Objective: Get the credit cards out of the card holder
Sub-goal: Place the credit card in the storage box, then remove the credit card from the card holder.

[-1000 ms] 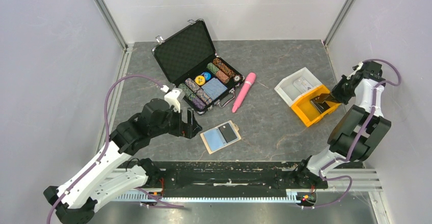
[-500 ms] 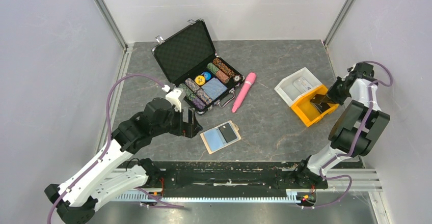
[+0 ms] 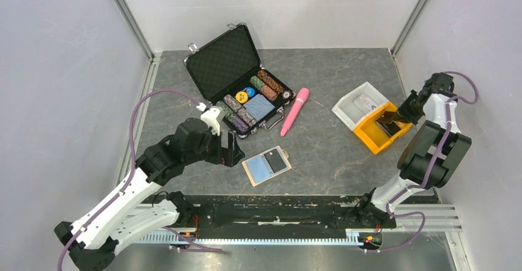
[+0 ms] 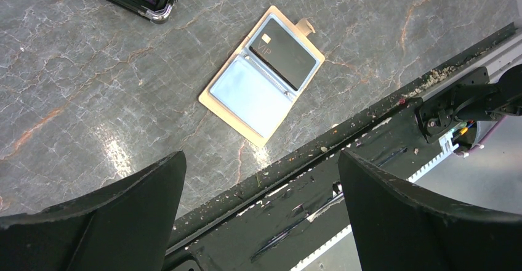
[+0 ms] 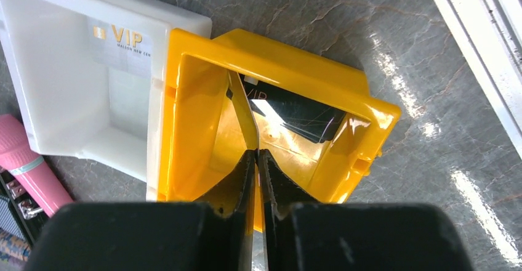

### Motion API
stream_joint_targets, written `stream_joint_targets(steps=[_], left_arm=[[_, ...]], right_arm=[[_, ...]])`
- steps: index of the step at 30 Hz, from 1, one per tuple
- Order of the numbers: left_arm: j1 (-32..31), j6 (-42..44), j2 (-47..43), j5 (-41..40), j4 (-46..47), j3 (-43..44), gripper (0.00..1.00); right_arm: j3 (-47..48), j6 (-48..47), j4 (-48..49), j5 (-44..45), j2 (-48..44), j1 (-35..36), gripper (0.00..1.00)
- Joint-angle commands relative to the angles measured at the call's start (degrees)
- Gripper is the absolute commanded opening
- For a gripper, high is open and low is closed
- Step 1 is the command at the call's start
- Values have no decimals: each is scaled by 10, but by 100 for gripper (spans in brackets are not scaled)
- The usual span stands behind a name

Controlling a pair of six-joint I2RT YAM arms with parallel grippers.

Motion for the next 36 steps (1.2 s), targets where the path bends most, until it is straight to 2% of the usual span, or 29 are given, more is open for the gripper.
stream_joint_targets(steps=[1, 8, 17, 27, 36], left_arm=[[-1, 10, -7, -11, 6, 0, 100], [-1, 11, 1, -12, 8, 0, 100], [-1, 11, -14, -32, 6, 0, 100], [-1, 17, -12, -41, 6, 2, 100], [-1, 28, 17, 20, 19, 5, 100]], right_arm=[[6, 18, 30, 36, -1, -1, 8], [23, 25, 34, 31, 12, -1, 19], [33, 19, 26, 39, -2, 21, 21], [7, -7, 40, 17, -73, 105, 21], [-55, 6, 86, -20, -182, 252, 26]])
